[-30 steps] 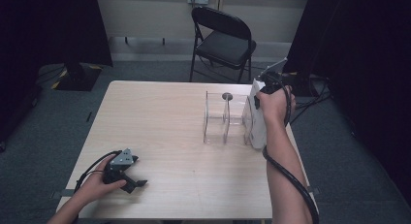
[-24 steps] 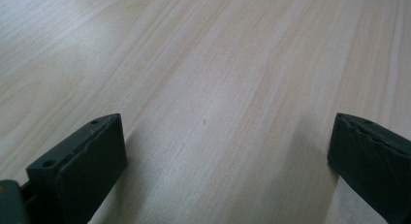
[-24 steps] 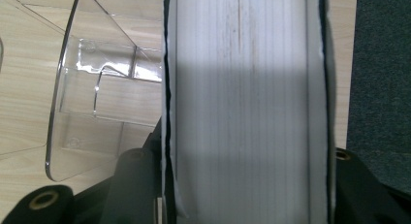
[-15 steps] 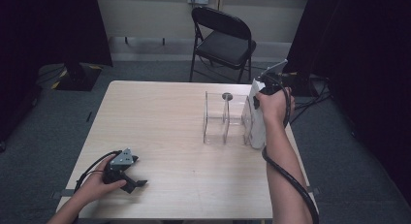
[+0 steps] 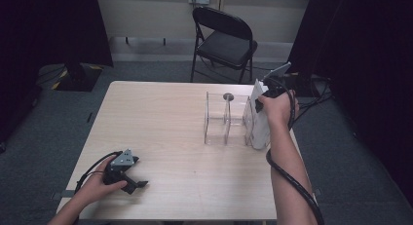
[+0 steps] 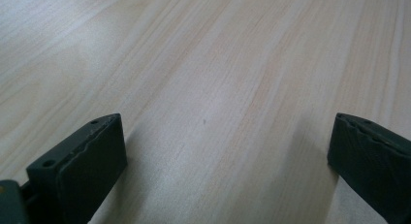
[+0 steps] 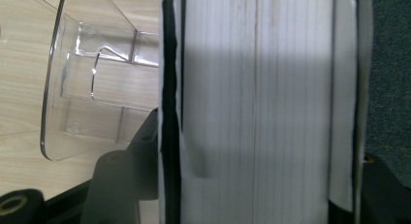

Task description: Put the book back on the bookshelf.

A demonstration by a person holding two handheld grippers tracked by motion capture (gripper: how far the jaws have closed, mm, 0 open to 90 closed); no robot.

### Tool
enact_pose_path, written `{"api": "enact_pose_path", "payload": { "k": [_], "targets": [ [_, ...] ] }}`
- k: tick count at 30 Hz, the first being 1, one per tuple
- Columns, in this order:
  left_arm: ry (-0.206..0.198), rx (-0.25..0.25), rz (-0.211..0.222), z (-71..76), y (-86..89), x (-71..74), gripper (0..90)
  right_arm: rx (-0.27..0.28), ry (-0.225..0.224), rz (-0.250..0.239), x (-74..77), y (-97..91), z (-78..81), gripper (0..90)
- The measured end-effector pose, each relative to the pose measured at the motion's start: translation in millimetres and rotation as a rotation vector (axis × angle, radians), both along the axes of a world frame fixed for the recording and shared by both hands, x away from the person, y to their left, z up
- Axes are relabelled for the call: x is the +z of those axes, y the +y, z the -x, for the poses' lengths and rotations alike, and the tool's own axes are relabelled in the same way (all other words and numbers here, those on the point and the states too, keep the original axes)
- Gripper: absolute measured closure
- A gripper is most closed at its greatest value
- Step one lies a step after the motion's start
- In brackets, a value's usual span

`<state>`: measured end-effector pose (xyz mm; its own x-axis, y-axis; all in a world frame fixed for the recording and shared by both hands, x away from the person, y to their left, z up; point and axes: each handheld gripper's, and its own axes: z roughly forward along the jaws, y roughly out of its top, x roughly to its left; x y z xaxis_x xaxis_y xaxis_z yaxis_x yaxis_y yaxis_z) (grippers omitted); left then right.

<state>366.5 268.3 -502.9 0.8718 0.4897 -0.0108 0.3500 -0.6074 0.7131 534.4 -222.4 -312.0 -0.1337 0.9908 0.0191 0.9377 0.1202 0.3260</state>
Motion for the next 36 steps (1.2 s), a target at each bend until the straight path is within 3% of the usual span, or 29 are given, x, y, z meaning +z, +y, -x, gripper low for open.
{"api": "enact_pose_path", "payload": {
  "k": [9, 36],
  "targets": [
    [-0.001, -0.001, -0.003, -0.2, -0.2, 0.2, 0.0, 0.011, 0.019, -0.006, 3.0, -3.8, 6.4, 38.2],
    [0.002, -0.004, -0.003, -0.5, -0.7, 0.2, 0.0, 0.028, 0.002, -0.029, 10.1, -10.4, 32.2, 31.5]
  ]
}}
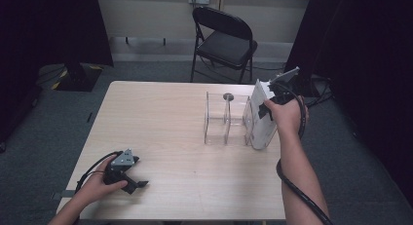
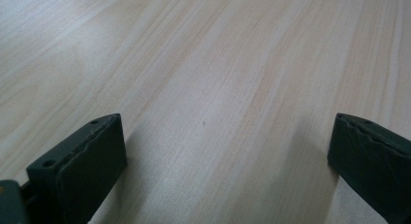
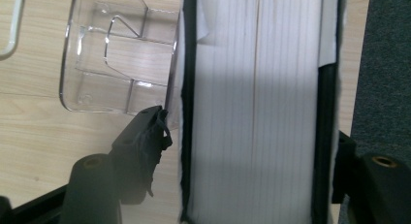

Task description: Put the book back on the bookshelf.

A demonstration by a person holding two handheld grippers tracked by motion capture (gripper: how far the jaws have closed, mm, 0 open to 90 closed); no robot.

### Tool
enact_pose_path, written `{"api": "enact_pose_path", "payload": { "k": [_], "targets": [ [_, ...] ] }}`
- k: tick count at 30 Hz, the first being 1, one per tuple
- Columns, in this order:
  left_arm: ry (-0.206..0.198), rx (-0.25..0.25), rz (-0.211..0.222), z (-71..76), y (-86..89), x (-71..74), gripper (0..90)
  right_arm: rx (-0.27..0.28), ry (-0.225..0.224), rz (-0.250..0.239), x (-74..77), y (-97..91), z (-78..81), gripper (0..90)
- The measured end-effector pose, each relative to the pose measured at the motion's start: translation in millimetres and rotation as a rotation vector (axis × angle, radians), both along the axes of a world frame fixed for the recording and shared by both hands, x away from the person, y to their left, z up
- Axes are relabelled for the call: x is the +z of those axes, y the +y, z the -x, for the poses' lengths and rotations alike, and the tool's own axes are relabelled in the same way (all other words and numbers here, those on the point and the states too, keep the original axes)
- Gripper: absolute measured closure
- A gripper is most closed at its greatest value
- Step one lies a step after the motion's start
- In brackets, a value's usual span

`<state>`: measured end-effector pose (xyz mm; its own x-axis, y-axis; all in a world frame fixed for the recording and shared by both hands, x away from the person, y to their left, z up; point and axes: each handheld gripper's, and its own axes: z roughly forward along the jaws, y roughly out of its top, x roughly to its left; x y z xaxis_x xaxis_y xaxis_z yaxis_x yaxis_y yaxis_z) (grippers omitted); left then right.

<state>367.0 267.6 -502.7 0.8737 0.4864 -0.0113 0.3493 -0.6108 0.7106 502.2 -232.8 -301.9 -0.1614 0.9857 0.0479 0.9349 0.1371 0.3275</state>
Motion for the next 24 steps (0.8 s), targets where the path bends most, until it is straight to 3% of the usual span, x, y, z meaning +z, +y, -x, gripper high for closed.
{"api": "enact_pose_path", "payload": {
  "k": [24],
  "targets": [
    [0.000, -0.001, -0.001, -0.1, 0.1, 0.0, 0.0, 0.045, 0.015, -0.003, 6.9, -9.8, 19.2, 28.1]
  ]
}}
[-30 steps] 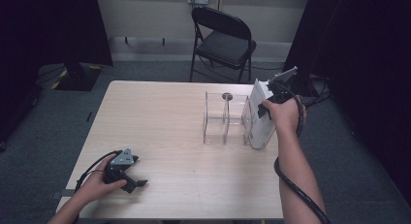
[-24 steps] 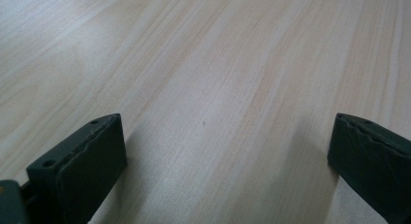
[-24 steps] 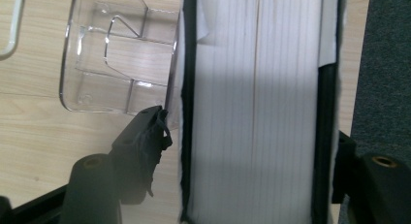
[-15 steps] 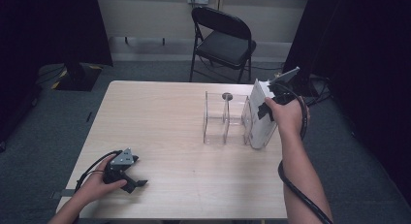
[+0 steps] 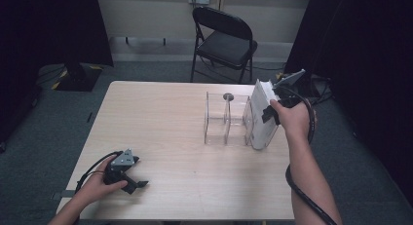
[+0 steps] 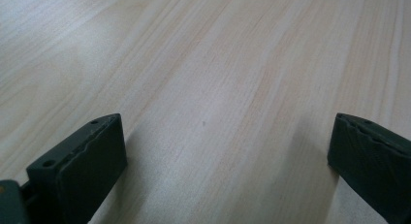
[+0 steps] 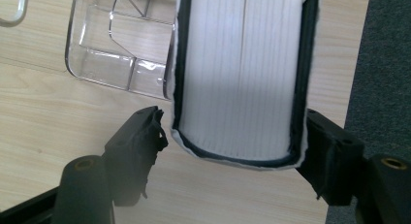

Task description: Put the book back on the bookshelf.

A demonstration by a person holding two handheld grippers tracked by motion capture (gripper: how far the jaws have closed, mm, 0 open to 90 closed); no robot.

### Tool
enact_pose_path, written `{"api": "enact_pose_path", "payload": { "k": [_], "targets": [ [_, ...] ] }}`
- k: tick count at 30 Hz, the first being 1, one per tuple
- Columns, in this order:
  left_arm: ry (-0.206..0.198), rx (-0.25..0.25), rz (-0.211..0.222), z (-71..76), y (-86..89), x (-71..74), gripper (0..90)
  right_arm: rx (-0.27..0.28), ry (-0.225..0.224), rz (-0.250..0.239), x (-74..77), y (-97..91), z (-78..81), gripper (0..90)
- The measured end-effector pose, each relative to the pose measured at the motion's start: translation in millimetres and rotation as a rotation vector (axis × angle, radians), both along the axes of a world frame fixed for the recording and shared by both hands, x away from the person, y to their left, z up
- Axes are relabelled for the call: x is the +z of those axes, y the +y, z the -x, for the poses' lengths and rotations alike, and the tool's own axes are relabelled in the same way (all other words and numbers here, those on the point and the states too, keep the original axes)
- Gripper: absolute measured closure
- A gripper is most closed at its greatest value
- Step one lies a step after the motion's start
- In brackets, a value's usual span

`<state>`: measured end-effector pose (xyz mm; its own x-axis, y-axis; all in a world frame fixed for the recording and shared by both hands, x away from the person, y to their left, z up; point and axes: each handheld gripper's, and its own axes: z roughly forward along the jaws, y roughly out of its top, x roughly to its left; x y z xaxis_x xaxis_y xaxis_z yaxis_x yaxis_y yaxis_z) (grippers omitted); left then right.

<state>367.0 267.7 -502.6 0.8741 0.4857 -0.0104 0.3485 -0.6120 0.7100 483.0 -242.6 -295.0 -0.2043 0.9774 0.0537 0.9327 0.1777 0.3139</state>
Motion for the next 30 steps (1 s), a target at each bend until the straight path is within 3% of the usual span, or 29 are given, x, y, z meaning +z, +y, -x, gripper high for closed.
{"api": "enact_pose_path", "payload": {
  "k": [10, 14, 30],
  "targets": [
    [0.000, 0.000, 0.000, 0.0, 0.0, 0.0, 0.0, 0.020, -0.015, -0.033, -3.8, -6.3, 7.9, 27.4],
    [0.001, 0.001, 0.002, 0.0, -0.1, -0.1, 0.0, 0.037, -0.024, -0.011, -4.6, -5.3, 12.7, 27.0],
    [0.001, 0.002, 0.002, 0.1, -0.3, -0.1, 0.0, 0.086, -0.017, -0.032, -16.2, -7.1, 27.8, 26.4]
  ]
}}
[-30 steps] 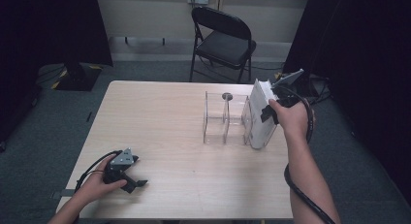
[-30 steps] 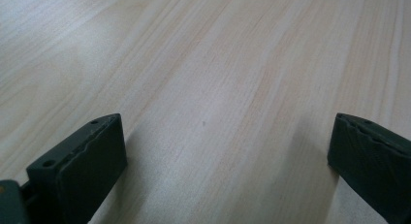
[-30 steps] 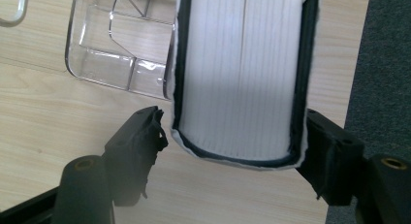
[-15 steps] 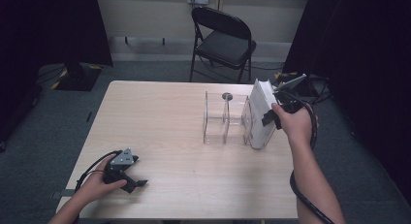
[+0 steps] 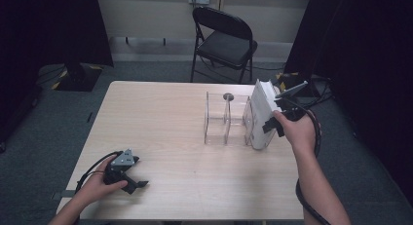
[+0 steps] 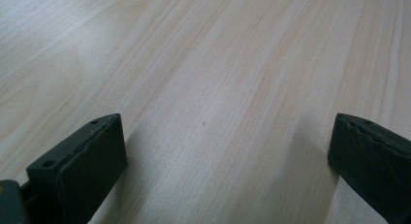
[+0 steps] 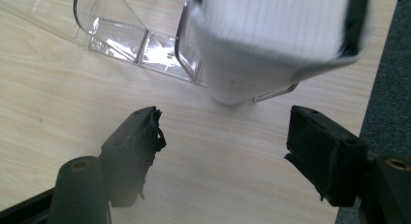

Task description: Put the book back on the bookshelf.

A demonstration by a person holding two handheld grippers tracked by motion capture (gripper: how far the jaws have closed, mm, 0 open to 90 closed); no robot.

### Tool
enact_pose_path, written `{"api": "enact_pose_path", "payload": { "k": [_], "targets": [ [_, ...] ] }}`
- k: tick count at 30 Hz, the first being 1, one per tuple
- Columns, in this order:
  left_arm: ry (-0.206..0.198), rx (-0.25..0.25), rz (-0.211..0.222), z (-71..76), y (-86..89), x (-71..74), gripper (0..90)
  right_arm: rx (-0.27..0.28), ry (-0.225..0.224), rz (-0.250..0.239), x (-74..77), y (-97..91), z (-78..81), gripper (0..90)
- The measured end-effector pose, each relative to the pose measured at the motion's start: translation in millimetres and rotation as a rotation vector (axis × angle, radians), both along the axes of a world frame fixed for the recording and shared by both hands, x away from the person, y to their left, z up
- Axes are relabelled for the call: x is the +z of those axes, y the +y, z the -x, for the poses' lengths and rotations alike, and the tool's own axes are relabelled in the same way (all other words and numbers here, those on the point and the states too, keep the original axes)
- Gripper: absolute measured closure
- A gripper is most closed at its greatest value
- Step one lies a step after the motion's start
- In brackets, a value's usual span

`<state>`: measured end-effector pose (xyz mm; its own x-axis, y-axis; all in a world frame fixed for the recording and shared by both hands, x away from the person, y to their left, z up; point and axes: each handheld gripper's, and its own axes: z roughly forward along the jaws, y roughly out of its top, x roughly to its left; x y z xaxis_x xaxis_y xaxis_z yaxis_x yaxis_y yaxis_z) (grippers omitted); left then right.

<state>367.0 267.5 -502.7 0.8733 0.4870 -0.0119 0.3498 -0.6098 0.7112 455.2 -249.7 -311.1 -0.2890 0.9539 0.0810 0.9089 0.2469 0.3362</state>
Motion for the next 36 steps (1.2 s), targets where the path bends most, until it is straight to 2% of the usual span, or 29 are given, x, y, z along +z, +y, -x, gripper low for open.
{"api": "enact_pose_path", "payload": {
  "k": [3, 7, 13, 20, 36],
  "targets": [
    [0.000, 0.000, 0.000, 0.0, 0.0, 0.0, 0.0, 0.014, 0.005, 0.008, -2.3, 1.4, 3.7, 26.5],
    [0.000, 0.001, 0.000, 0.1, 0.0, 0.0, 0.0, 0.022, 0.001, -0.004, -4.0, 1.4, 8.2, 26.6],
    [-0.007, 0.007, 0.004, 0.4, -0.4, -0.7, 0.0, 0.025, -0.008, -0.050, -8.9, -1.8, 13.6, 26.7],
    [-0.005, 0.006, 0.002, 0.3, -0.3, -0.4, 0.0, 0.042, -0.001, -0.058, -18.0, 0.0, 19.7, 26.7],
    [-0.007, 0.007, 0.001, 0.3, -0.2, -0.5, 0.0, 0.085, -0.013, -0.106, -28.4, 9.6, 25.0, 26.7]
  ]
}}
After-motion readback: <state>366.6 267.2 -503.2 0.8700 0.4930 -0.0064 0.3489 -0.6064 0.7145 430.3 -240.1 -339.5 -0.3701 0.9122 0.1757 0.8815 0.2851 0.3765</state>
